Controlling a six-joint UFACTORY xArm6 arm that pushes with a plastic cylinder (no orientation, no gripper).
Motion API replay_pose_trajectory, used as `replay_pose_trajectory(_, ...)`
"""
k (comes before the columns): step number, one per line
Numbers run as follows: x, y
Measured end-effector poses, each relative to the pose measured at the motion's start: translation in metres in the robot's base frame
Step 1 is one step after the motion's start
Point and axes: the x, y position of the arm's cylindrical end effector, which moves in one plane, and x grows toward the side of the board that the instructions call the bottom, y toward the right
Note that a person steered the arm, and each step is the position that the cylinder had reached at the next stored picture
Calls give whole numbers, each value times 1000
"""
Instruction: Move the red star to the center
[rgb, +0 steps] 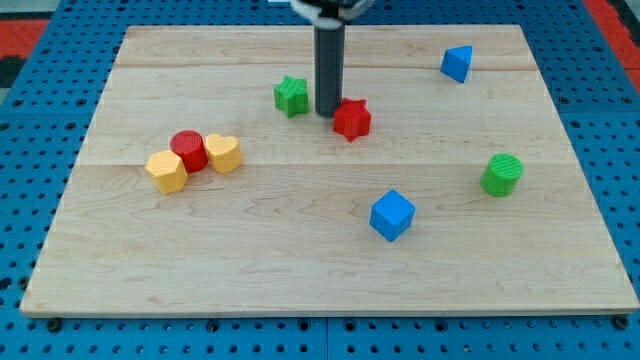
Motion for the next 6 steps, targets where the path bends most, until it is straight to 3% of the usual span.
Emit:
replay_pose_trajectory(2,-53,30)
replay_pose_trajectory(3,-37,72)
replay_pose_trajectory(5,43,29)
replay_pose_trajectory(6,23,65)
